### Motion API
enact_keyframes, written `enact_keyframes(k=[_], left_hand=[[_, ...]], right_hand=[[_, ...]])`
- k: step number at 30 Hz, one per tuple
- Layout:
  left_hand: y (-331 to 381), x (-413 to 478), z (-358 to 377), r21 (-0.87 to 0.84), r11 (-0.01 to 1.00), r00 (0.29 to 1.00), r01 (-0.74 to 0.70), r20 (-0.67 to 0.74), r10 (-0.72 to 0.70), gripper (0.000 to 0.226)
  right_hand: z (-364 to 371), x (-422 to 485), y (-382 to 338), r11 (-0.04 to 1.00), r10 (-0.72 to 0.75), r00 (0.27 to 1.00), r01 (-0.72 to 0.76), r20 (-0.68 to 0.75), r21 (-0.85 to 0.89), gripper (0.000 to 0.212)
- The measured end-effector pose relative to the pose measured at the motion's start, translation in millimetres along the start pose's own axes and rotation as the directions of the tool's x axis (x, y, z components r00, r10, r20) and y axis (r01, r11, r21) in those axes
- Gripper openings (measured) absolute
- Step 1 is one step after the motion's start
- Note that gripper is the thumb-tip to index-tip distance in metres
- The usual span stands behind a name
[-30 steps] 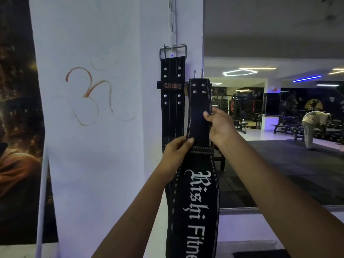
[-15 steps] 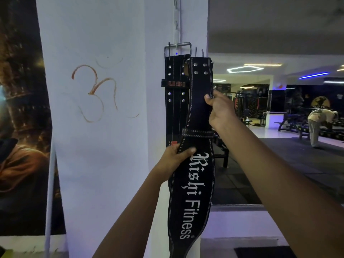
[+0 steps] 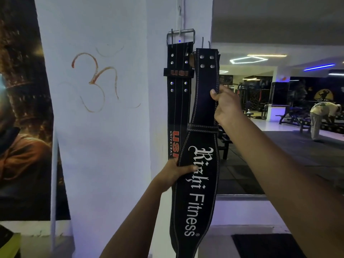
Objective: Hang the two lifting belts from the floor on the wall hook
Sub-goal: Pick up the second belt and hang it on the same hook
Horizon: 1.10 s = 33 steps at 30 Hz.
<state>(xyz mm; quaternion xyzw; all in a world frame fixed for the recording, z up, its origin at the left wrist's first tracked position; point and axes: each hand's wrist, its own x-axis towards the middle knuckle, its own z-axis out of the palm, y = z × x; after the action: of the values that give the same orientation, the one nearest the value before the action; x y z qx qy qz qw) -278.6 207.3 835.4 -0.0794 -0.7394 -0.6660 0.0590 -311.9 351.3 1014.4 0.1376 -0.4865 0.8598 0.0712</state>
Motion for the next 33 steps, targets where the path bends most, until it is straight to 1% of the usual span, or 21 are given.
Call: enact_keyframes(k=[3, 6, 8, 9, 11, 12, 13, 14, 16, 18, 20, 21, 22, 23, 25, 27, 29, 31, 33], left_hand=[[-24, -5, -1, -0.004, 0.999, 0.997, 0.048, 0.058, -0.048, 0.041], [-9, 0, -1, -0.009, 1.0, 0.999, 0.023, 0.04, -0.022, 0.036], [20, 6, 1, -0.076, 0.996, 0.999, -0.049, -0.02, 0.048, 0.021], [38, 9, 3, -0.124, 0.987, 0.994, -0.099, -0.052, 0.093, 0.021], [75, 22, 5, -0.192, 0.958, 0.976, -0.213, -0.082, 0.201, 0.047], [94, 28, 7, -0.197, 0.944, 0.964, -0.264, -0.072, 0.254, 0.055], [112, 33, 10, -0.179, 0.933, 0.95, -0.313, -0.063, 0.307, 0.054], [127, 39, 13, -0.145, 0.923, 0.934, -0.358, -0.075, 0.35, 0.046], [154, 47, 20, -0.13, 0.899, 0.904, -0.418, -0.153, 0.398, 0.029], [168, 55, 24, -0.133, 0.877, 0.876, -0.462, -0.222, 0.428, 0.025], [173, 62, 25, -0.125, 0.861, 0.858, -0.494, -0.232, 0.458, 0.018], [176, 63, 25, -0.125, 0.851, 0.851, -0.509, -0.221, 0.477, 0.015], [179, 64, 25, -0.141, 0.842, 0.846, -0.521, -0.213, 0.489, 0.014], [182, 64, 25, -0.17, 0.83, 0.842, -0.532, -0.215, 0.495, 0.013], [186, 65, 26, -0.2, 0.81, 0.83, -0.552, -0.23, 0.509, 0.014], [188, 65, 28, -0.184, 0.814, 0.828, -0.551, -0.244, 0.505, 0.016], [192, 63, 29, -0.191, 0.815, 0.829, -0.548, -0.251, 0.499, 0.021], [201, 61, 27, -0.213, 0.812, 0.832, -0.544, -0.265, 0.488, 0.028], [207, 60, 24, -0.226, 0.813, 0.833, -0.537, -0.29, 0.471, 0.035]], right_hand=[[-3, 1, 1, 1.0, -0.004, 1.0, 0.004, -0.012, 0.006, 0.044], [-3, 4, 2, 1.0, -0.012, 1.0, 0.012, 0.007, 0.0, 0.044], [-4, 4, 2, 1.0, -0.015, 1.0, 0.015, 0.014, 0.002, 0.046], [-5, 3, 2, 1.0, -0.018, 1.0, 0.018, 0.006, -0.002, 0.047], [-7, 2, 4, 0.999, -0.021, 1.0, 0.021, 0.004, -0.037, 0.048], [-8, 2, 6, 0.999, -0.02, 1.0, 0.021, 0.016, -0.047, 0.048], [-10, 0, 8, 0.999, -0.015, 0.999, 0.017, 0.036, -0.051, 0.048], [-12, -3, 9, 0.998, -0.014, 0.998, 0.018, 0.061, -0.054, 0.047], [-14, -9, 8, 0.996, -0.047, 0.992, 0.055, 0.121, -0.067, 0.042], [-17, -13, 6, 0.977, -0.137, 0.976, 0.161, 0.169, -0.142, 0.036], [-25, -18, 8, 0.913, -0.204, 0.961, 0.256, 0.188, -0.318, 0.036], [-32, -21, 12, 0.875, -0.195, 0.96, 0.263, 0.2, -0.407, 0.04], [-40, -26, 21, 0.843, -0.18, 0.961, 0.26, 0.209, -0.471, 0.042], [-50, -32, 32, 0.835, -0.162, 0.964, 0.248, 0.212, -0.491, 0.042], [-65, -45, 53, 0.849, -0.148, 0.964, 0.238, 0.22, -0.472, 0.045], [-71, -50, 65, 0.87, -0.152, 0.957, 0.249, 0.249, -0.426, 0.05], [-73, -51, 65, 0.888, -0.167, 0.945, 0.268, 0.28, -0.374, 0.043], [-78, -52, 70, 0.873, -0.156, 0.942, 0.272, 0.296, -0.405, 0.034], [-91, -62, 86, 0.874, -0.087, 0.96, 0.202, 0.266, -0.442, 0.021]])
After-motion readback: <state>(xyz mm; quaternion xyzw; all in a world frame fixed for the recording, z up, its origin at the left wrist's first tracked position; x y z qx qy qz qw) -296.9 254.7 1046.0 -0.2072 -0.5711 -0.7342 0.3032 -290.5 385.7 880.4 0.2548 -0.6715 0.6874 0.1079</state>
